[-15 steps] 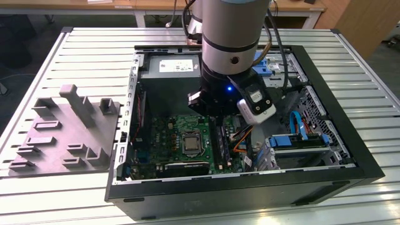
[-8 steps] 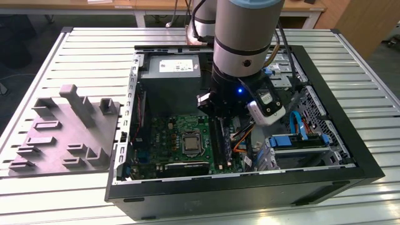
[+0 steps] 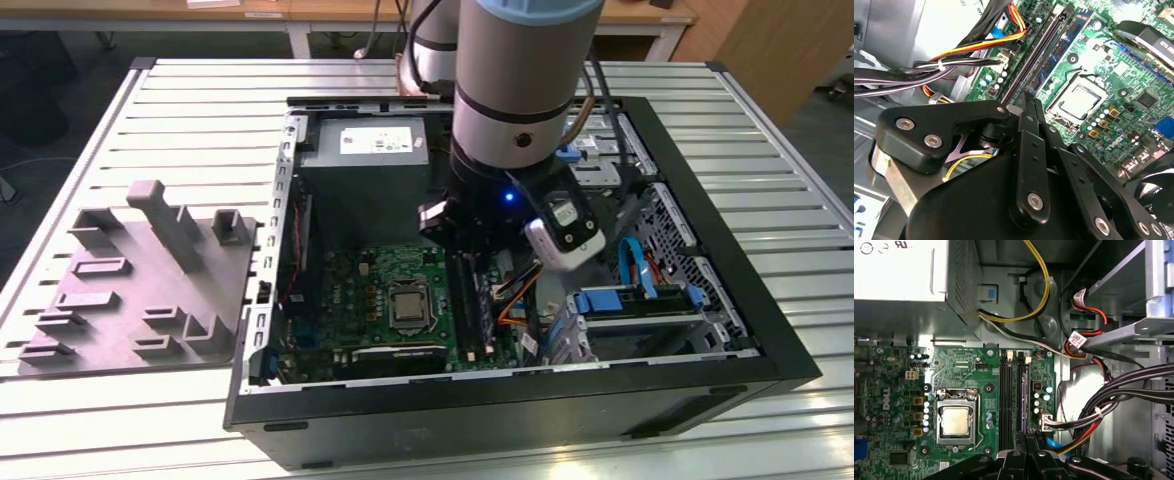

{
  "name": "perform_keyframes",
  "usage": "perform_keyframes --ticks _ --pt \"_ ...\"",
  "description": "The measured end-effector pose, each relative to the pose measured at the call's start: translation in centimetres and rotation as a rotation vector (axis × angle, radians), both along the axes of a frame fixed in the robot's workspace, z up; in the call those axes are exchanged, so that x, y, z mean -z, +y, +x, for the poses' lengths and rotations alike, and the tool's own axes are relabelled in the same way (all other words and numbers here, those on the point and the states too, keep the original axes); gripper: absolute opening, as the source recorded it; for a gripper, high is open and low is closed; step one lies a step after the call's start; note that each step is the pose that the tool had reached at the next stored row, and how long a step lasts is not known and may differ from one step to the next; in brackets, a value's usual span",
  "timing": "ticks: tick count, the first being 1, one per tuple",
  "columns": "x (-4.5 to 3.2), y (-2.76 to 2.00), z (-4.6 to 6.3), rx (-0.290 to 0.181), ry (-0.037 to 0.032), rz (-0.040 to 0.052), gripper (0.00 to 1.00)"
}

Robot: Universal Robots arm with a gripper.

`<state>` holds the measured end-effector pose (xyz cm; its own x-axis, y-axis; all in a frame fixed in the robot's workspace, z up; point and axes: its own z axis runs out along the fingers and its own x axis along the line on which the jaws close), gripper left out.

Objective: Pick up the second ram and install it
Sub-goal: 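Insert the second ram into the second slot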

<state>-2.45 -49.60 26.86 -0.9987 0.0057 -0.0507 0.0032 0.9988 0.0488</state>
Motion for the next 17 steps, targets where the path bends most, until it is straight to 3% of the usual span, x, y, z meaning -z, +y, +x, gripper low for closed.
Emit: perform_keyframes --ticks 13,17 --pt "1.29 0.03 -0.4 0.015 -0.0002 0.0010 0.11" --pt "1.36 0.02 -0.4 0.015 -0.0002 0.0039 0.11"
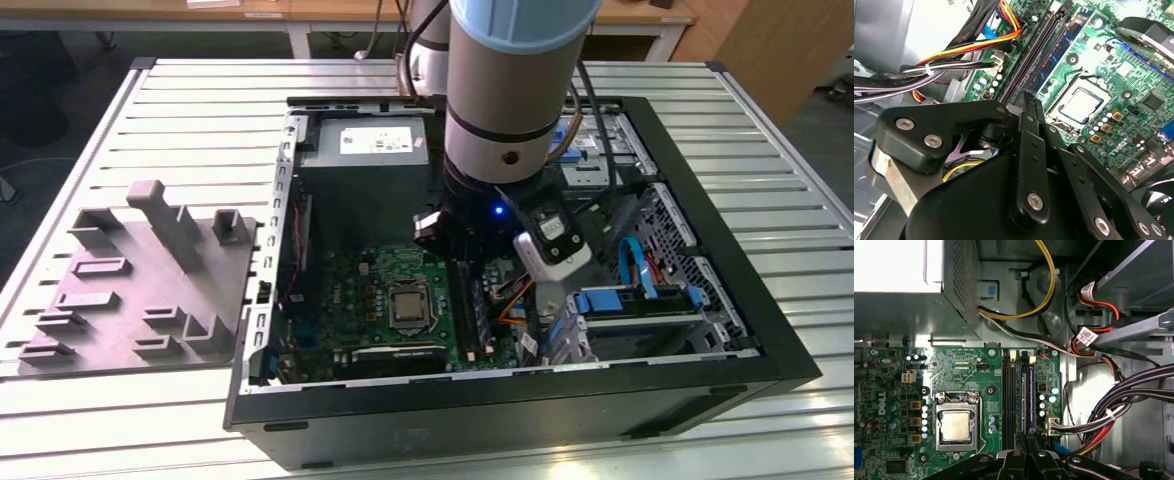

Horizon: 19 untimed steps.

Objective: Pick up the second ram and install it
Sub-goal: 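Insert the second ram into the second slot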

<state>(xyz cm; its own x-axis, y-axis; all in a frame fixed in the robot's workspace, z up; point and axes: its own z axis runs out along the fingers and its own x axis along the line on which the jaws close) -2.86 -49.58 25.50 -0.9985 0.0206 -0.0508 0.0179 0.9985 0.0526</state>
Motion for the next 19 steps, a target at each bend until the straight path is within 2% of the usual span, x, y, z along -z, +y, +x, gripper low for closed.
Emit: perform_keyframes --ticks 1,2,10,15,19 --pt "0.01 -0.01 0.0 0.000 -0.0006 0.0094 0.11" --pt "0.01 -0.02 0.0 0.000 -0.0008 0.0139 0.11" --pt "0.49 -0.13 -0.6 0.000 -0.0015 0.0191 0.11" --pt "0.86 -0.14 -0.7 0.000 -0.0016 0.0381 0.11" --pt "1.42 -0.15 -0.7 0.000 -0.0016 0.0405 0.11"
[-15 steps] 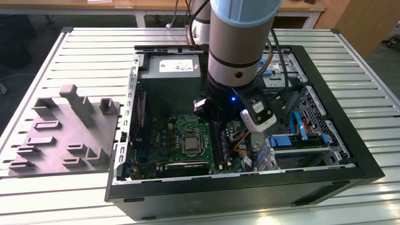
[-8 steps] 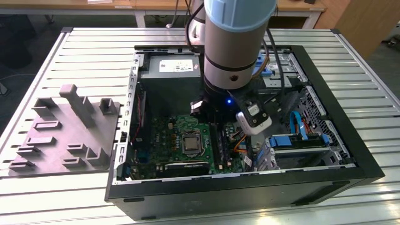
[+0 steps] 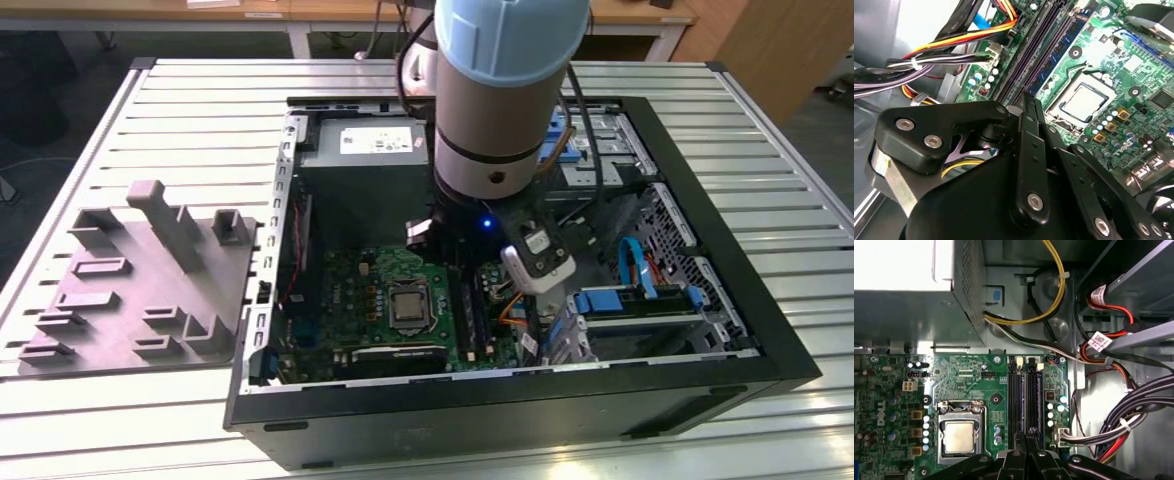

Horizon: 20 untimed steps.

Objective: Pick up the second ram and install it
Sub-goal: 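Insert the second ram into the second slot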

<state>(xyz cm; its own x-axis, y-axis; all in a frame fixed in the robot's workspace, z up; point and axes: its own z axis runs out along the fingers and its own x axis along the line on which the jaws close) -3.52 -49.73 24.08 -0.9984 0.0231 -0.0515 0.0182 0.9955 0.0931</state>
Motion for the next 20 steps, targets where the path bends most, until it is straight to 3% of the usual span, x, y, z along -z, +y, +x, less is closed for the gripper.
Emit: perform_keyframes --ticks 20 --pt "0.79 0.01 -0.02 0.000 0.0000 0.0026 0.11"
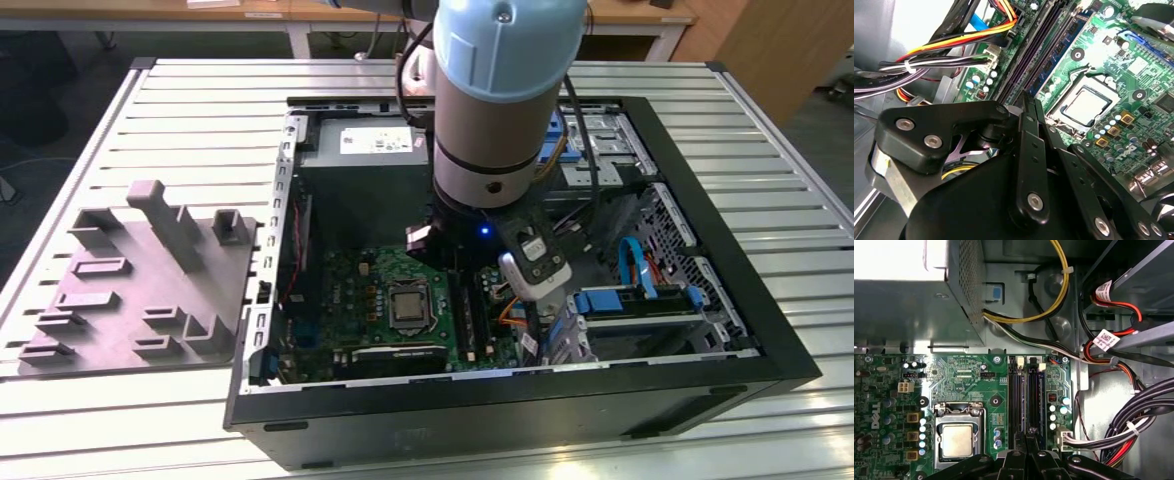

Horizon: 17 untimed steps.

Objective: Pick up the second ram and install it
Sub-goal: 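Insert the second ram into the second slot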

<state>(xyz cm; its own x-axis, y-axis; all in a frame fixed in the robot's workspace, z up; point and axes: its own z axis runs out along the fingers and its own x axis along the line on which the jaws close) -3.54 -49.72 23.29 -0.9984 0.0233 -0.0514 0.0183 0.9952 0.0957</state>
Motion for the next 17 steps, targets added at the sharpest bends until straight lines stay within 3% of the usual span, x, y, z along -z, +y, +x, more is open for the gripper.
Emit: perform_keyframes --ticks 17 --pt "0.23 0.10 0.00 0.000 -0.0001 0.0002 0.11"
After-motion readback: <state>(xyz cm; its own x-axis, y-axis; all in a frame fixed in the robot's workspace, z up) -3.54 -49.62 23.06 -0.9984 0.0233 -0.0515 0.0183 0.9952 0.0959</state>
